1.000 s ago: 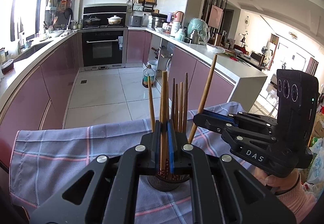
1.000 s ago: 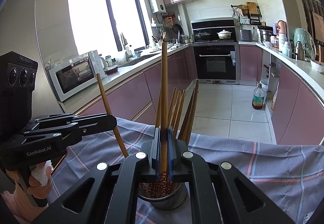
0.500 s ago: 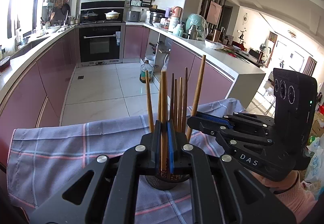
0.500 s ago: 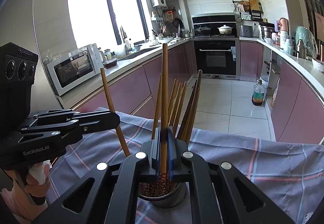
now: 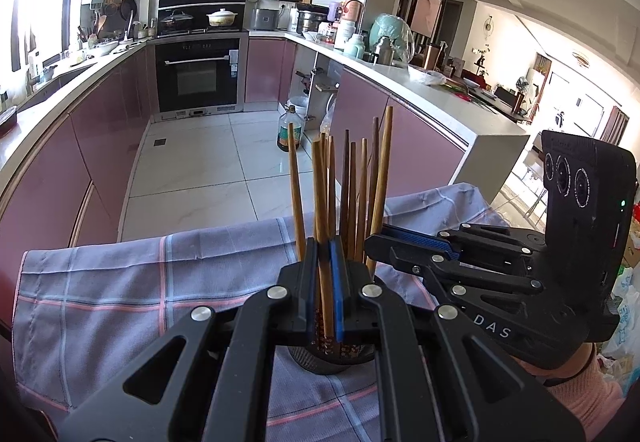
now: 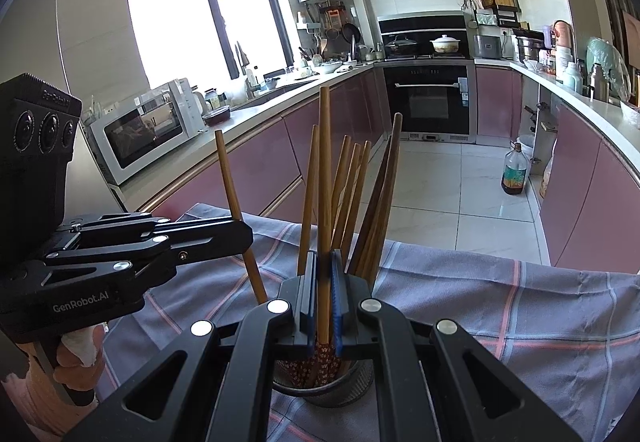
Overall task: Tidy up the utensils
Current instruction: 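Lower both chopsticks into the mesh cup and open both tools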
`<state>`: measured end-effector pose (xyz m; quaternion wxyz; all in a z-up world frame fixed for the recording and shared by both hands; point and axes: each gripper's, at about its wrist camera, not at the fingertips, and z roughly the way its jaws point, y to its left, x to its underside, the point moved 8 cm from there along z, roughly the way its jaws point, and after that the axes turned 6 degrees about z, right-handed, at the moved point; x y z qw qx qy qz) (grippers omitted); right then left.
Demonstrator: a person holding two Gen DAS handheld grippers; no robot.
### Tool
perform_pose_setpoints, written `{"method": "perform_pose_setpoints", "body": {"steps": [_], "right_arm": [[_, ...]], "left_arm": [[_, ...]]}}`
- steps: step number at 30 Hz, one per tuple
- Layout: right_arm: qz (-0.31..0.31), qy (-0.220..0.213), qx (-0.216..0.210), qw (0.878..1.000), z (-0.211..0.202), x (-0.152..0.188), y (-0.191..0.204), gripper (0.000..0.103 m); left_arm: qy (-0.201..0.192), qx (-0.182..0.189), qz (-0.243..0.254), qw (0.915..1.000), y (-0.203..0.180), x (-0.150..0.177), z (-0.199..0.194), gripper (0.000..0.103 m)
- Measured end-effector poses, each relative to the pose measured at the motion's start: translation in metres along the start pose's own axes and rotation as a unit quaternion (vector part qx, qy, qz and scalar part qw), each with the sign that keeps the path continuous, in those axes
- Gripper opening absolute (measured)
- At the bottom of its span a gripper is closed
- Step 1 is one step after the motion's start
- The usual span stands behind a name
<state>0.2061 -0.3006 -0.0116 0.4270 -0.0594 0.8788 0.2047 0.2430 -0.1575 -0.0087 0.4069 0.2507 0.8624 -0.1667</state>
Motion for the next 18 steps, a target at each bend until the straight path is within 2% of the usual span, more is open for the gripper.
{"method": "perform_pose_setpoints", "body": {"steps": [9, 18], "right_arm": [[0.018, 0.012, -0.003, 1.0, 0.01, 0.002, -0.007, 0.005], [0.025, 0.015, -0.002, 1.0, 0.015, 0.004, -0.01, 0.006]], "left_arm": [[0.005, -0.022, 0.0, 0.9997, 0.004, 0.0, 0.009, 0.008], [0.014, -0.028, -0.006, 0.9995, 0.012, 0.001, 0.025, 0.008]]}}
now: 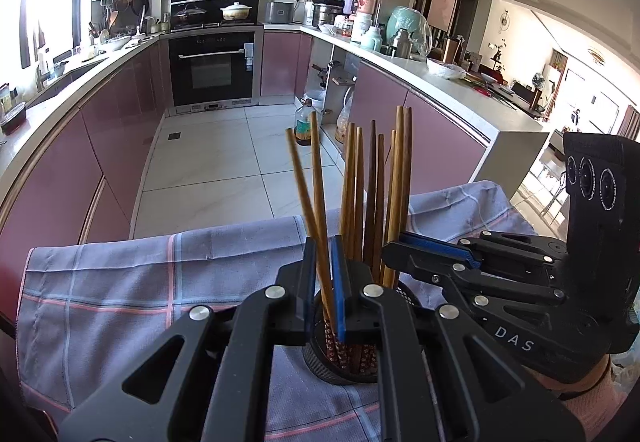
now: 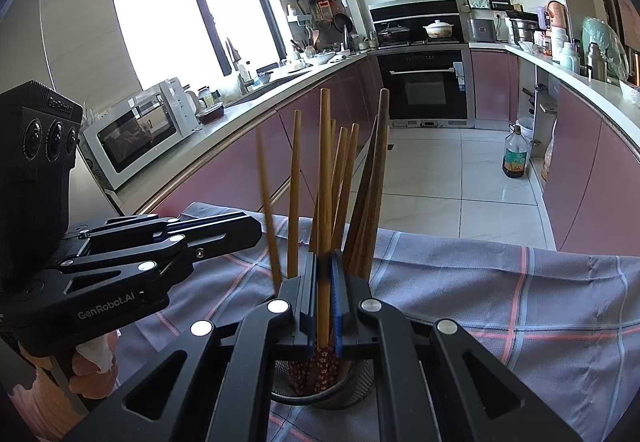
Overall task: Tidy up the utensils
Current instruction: 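Lower both chopsticks into the mesh cup and open both tools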
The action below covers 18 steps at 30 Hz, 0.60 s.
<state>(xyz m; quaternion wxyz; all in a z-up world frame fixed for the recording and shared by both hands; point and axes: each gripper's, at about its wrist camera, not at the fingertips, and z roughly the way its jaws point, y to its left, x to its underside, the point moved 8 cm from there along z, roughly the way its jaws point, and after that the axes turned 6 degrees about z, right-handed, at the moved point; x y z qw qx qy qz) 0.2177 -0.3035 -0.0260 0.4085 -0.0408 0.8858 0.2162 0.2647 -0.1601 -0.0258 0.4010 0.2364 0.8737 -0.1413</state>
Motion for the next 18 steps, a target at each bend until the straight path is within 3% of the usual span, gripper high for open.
{"method": "perform_pose_setpoints", "body": {"steps": [9, 11, 13, 14, 17, 18], "right_arm": [[0.005, 0.0, 0.0, 1.0, 0.002, 0.002, -0.001, 0.008], [0.005, -0.001, 0.0, 1.0, 0.001, 0.003, -0.001, 0.011], [0.003, -0.004, 0.002, 1.0, 0.0, 0.005, -0.002, 0.017], [0.003, -0.006, 0.004, 1.0, -0.001, 0.007, -0.001, 0.024], [0.0, -0.013, 0.008, 1.0, -0.006, 0.013, 0.0, 0.031], [-0.003, -0.016, 0.011, 1.0, -0.008, 0.015, 0.001, 0.033]], "left_arm": [[0.003, 0.002, -0.004, 1.0, 0.003, 0.004, 0.01, 0.009], [0.0, -0.002, -0.003, 1.0, 0.003, 0.006, 0.011, 0.016], [-0.008, -0.01, -0.004, 0.9999, 0.006, 0.011, 0.009, 0.033], [-0.012, -0.014, -0.005, 0.9998, 0.008, 0.014, 0.007, 0.036], [-0.02, -0.033, -0.003, 0.9993, 0.013, 0.028, 0.002, 0.043], [-0.023, -0.038, -0.004, 0.999, 0.015, 0.032, 0.001, 0.051]]}}
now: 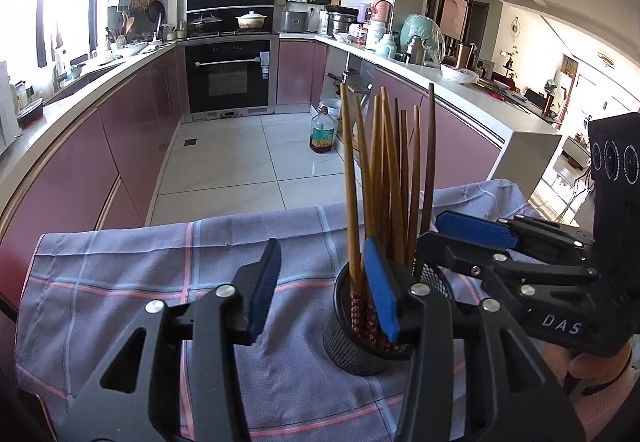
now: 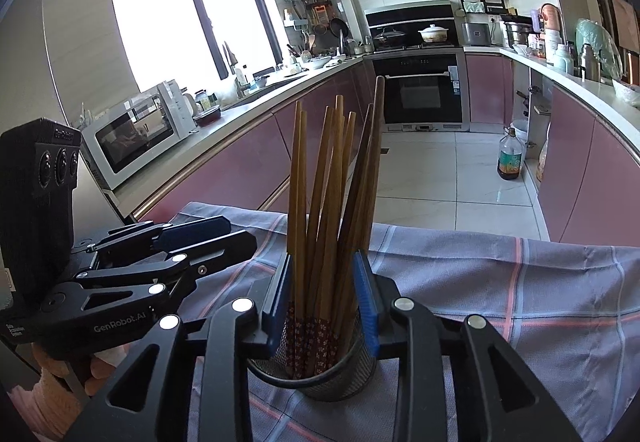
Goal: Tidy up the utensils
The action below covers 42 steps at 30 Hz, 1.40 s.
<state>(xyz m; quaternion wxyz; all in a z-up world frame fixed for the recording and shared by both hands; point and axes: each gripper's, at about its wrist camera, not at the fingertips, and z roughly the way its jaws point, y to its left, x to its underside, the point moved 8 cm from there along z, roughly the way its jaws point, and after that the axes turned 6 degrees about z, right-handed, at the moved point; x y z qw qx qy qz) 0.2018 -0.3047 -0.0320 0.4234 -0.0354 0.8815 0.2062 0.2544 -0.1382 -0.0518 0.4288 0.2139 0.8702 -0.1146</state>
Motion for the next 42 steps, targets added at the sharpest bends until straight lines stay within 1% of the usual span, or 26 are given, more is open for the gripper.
{"method": "perform_pose_setpoints", "body": {"steps": [1, 2, 3, 4, 5, 6, 7, 8, 9, 10, 11, 13, 15, 18, 22, 25, 27, 30, 33, 35, 42], "right_arm": [[-0.001, -0.003, 0.001, 1.0, -0.002, 0.002, 0.001, 0.039], [-0.002, -0.008, 0.0, 1.0, -0.005, 0.004, 0.002, 0.044], [-0.005, -0.012, 0.002, 1.0, -0.008, 0.006, 0.003, 0.046], [-0.01, -0.017, 0.006, 1.0, -0.011, 0.008, 0.005, 0.048], [-0.014, -0.022, 0.01, 1.0, -0.014, 0.01, 0.006, 0.056], [-0.016, -0.029, 0.014, 0.999, -0.018, 0.012, 0.007, 0.062], [-0.019, -0.038, 0.017, 0.999, -0.022, 0.014, 0.008, 0.07], [-0.022, -0.045, 0.021, 0.999, -0.025, 0.016, 0.01, 0.073], [-0.025, -0.05, 0.026, 0.998, -0.027, 0.018, 0.01, 0.074], [-0.026, -0.055, 0.03, 0.998, -0.03, 0.021, 0.011, 0.081], [-0.028, -0.063, 0.034, 0.997, -0.033, 0.024, 0.013, 0.09], [-0.038, -0.086, 0.042, 0.995, -0.039, 0.031, 0.016, 0.095], [-0.051, -0.103, 0.047, 0.992, -0.043, 0.038, 0.022, 0.096], [-0.054, -0.125, 0.05, 0.989, -0.049, 0.047, 0.029, 0.096], [-0.062, -0.137, 0.06, 0.987, -0.05, 0.058, 0.038, 0.096], [-0.057, -0.158, 0.048, 0.985, -0.055, 0.062, 0.044, 0.096], [-0.061, -0.179, 0.056, 0.98, -0.062, 0.062, 0.048, 0.096], [-0.062, -0.199, 0.057, 0.976, -0.07, 0.06, 0.054, 0.096], [-0.064, -0.205, 0.062, 0.975, -0.072, 0.059, 0.056, 0.096], [-0.063, -0.205, 0.06, 0.975, -0.073, 0.059, 0.059, 0.096], [-0.059, -0.216, 0.057, 0.973, -0.079, 0.061, 0.063, 0.096]], "left_arm": [[-0.005, -0.01, -0.002, 0.9999, 0.003, 0.005, -0.003, 0.056], [-0.009, -0.018, -0.002, 0.9998, 0.005, 0.009, -0.006, 0.057], [-0.013, -0.023, -0.003, 0.9996, 0.007, 0.013, -0.01, 0.061], [-0.017, -0.03, -0.006, 0.9994, 0.009, 0.017, -0.014, 0.069], [-0.023, -0.036, -0.009, 0.999, 0.011, 0.021, -0.019, 0.074], [-0.031, -0.047, -0.012, 0.9983, 0.014, 0.025, -0.024, 0.081], [-0.036, -0.054, -0.013, 0.9978, 0.016, 0.029, -0.029, 0.086], [-0.041, -0.061, -0.013, 0.9972, 0.017, 0.033, -0.033, 0.089], [-0.048, -0.071, -0.013, 0.9962, 0.02, 0.037, -0.039, 0.095], [-0.056, -0.085, -0.013, 0.9947, 0.022, 0.041, -0.045, 0.097], [-0.062, -0.094, -0.015, 0.9936, 0.024, 0.045, -0.051, 0.097], [-0.074, -0.103, -0.023, 0.9917, 0.028, 0.051, -0.064, 0.097], [-0.094, -0.119, -0.027, 0.9881, 0.032, 0.057, -0.079, 0.097], [-0.12, -0.138, -0.029, 0.9827, 0.033, 0.065, -0.1, 0.097], [-0.15, -0.145, -0.026, 0.9776, 0.027, 0.076, -0.124, 0.097], [-0.167, -0.154, -0.024, 0.9736, 0.025, 0.081, -0.137, 0.097], [-0.177, -0.16, -0.03, 0.9707, 0.026, 0.084, -0.146, 0.097], [-0.184, -0.166, -0.037, 0.9681, 0.028, 0.087, -0.154, 0.097], [-0.186, -0.169, -0.04, 0.9671, 0.027, 0.089, -0.158, 0.097], [-0.19, -0.178, -0.039, 0.9647, 0.029, 0.089, -0.161, 0.097], [-0.21, -0.19, -0.038, 0.9582, 0.028, 0.089, -0.179, 0.097]]}}
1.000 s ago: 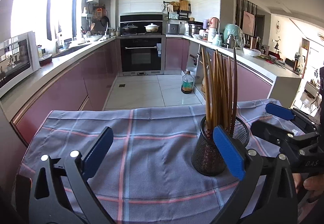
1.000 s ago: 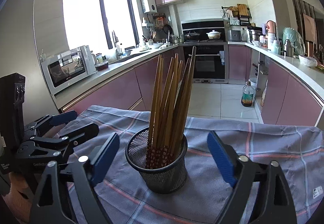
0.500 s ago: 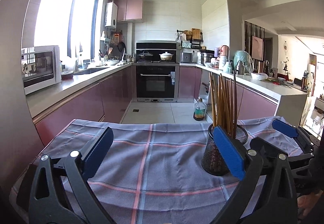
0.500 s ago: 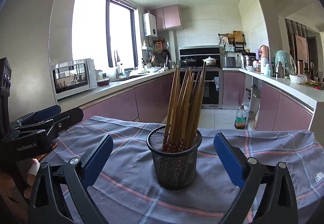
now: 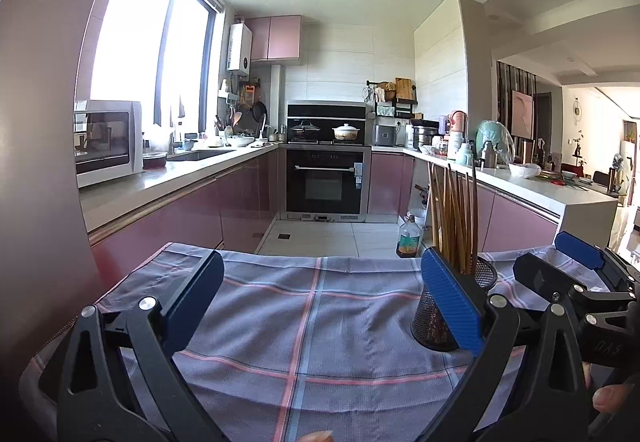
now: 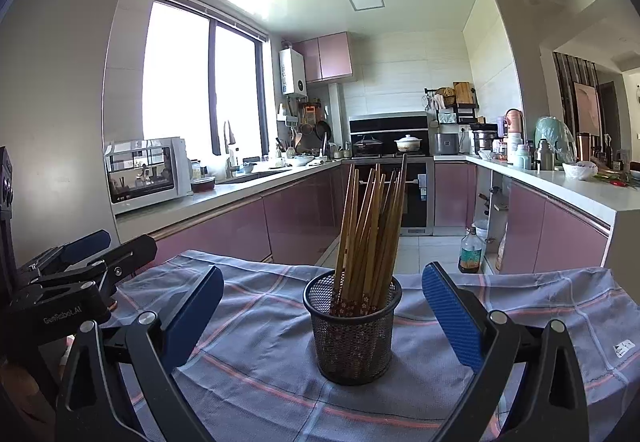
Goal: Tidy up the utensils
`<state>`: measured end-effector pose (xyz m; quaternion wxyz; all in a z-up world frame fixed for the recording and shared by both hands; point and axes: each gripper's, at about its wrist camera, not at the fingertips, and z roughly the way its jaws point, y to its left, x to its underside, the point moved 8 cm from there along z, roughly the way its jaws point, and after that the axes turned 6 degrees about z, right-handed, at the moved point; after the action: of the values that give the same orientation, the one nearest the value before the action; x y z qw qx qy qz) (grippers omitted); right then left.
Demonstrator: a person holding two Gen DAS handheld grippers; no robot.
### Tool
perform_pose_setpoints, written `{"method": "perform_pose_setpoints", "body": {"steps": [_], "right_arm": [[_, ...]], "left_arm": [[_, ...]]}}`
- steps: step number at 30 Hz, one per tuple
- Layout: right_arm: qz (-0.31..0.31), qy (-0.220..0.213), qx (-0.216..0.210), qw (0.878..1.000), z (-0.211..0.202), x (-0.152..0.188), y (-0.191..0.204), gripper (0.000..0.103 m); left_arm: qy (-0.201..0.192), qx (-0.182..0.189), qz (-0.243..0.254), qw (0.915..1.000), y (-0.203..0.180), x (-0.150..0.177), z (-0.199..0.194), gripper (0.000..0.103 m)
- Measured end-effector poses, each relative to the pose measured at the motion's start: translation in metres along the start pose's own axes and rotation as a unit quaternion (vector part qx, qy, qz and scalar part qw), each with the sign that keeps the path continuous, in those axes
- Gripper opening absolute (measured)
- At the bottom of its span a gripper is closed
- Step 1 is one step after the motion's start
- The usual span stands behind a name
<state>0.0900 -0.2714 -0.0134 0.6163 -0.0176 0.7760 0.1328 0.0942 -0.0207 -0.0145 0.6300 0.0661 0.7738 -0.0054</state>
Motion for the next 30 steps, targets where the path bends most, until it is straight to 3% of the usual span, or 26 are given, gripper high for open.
{"method": "perform_pose_setpoints", "body": {"steps": [30], "right_arm": [[-0.002, -0.018, 0.001, 1.0, -0.011, -0.006, 0.005, 0.096]], "left_arm": [[0.003, -0.008, 0.007, 0.9999, -0.004, 0.0, -0.006, 0.097]]}}
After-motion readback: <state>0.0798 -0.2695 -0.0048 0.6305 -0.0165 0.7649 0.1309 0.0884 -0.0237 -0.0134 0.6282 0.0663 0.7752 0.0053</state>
